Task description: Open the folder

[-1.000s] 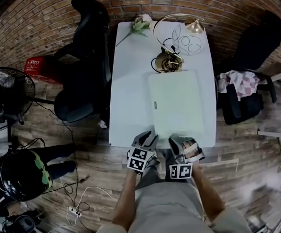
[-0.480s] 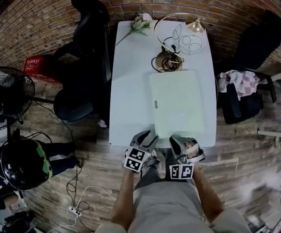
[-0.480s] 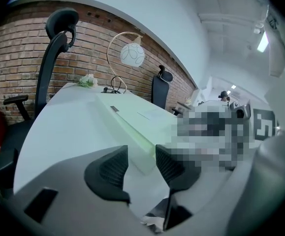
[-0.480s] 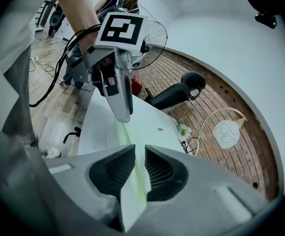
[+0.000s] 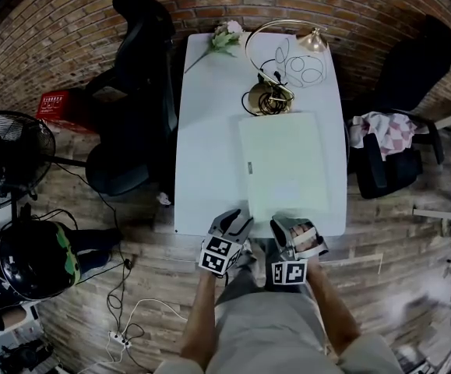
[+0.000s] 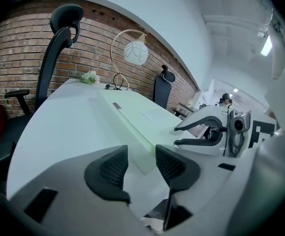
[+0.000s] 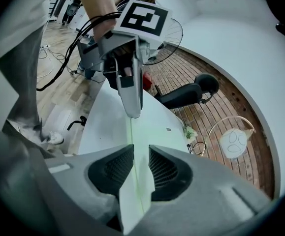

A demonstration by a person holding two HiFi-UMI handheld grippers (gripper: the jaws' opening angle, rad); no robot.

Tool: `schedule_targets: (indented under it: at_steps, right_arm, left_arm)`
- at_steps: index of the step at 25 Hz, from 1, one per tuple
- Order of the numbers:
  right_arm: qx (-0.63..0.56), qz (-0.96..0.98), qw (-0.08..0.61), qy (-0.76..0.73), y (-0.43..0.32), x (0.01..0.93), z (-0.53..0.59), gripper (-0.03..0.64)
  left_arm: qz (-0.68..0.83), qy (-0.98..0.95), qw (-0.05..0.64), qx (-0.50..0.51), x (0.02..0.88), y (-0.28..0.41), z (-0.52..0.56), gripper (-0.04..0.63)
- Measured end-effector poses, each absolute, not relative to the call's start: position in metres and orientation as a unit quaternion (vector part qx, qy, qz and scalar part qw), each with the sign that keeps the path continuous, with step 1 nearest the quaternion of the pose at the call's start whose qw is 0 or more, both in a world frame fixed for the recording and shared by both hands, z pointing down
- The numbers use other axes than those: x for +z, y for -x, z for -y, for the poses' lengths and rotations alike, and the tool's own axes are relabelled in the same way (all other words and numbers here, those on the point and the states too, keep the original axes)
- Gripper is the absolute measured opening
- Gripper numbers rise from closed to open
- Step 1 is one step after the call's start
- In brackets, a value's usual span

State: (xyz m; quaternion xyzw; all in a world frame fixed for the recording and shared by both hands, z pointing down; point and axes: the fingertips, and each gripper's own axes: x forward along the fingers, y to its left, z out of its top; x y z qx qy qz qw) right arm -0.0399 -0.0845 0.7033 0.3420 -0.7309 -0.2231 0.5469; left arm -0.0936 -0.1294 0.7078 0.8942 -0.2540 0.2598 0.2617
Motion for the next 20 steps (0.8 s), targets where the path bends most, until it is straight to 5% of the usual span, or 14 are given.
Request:
schedule_targets:
  at_steps: [6,9,20]
  right_arm:
    - [-0.210,0.733,0.543,-0.352,0.040,0.703,0.083,0.074]
    - [-0.198,0.742,0.525,-0.368,0.041,0.697,0.081,0.010]
    - [-0.187,0.749,0.484,-0.412,0.043,0.669,0.088,0.005]
  left_arm:
    - [0.248,-0.896,0.258,0.262,0.709,0.093,0.129,0.163]
    - [0.248,-0.898,0.257,0.258,0.707,0.093,0.131,0.164]
    - [0.249,-0.901,0.247,0.255,0.700,0.095,0.133,0.199]
